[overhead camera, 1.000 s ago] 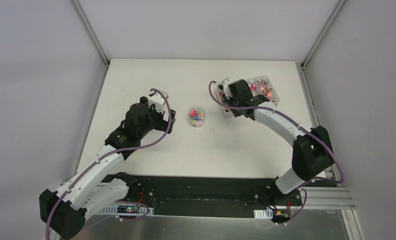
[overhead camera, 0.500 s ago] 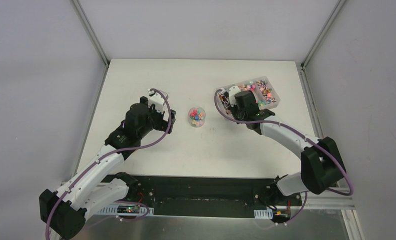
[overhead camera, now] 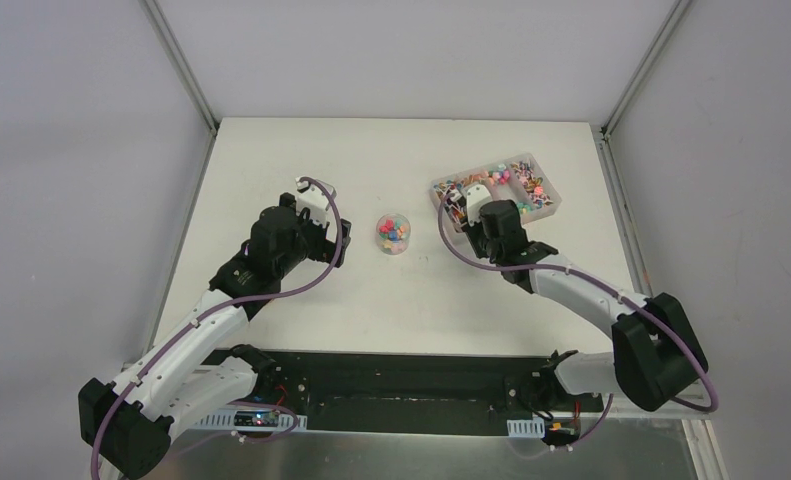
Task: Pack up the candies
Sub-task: Scoop the fake candies from the storage box.
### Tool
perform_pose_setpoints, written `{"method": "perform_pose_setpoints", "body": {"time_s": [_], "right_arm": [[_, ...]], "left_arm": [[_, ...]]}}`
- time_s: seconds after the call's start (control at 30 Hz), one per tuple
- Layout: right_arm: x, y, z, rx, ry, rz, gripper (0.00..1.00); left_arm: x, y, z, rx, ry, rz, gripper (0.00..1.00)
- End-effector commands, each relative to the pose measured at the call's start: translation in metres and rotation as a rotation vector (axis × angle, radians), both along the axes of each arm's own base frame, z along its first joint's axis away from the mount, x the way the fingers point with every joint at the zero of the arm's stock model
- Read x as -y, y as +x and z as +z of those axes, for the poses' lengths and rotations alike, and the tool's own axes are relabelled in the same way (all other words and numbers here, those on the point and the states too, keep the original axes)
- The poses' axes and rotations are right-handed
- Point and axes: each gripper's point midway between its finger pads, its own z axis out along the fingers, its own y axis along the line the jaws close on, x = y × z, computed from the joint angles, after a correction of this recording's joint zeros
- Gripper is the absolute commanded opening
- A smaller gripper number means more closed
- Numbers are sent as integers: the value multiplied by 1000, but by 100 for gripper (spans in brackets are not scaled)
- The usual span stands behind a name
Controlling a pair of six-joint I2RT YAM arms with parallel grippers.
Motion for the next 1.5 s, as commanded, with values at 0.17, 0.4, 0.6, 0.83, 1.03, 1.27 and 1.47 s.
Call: {"method": "perform_pose_setpoints", "body": {"time_s": [0.17,0.4,0.6,0.83,1.03,1.27,1.47], "right_arm": [[-3,7,35,148,112,-20,0],[-1,10,48,175,129,-27,0],[1,8,51,178,130,-30,0],[4,3,49,187,136,-29,0],[7,-2,54,201,145,-29,0],[12,-9,59,223,158,-29,0],[2,-17,72,267,150,95,0]], "left_arm": [[-1,3,7,31,-5,5,99],[0,4,7,30,-5,5,99],[-1,4,7,30,-3,6,99],[0,4,7,28,-4,2,99],[1,4,6,27,-5,-1,99],[1,4,7,28,-5,-1,99],[-4,6,12,47,-4,29,99]]}}
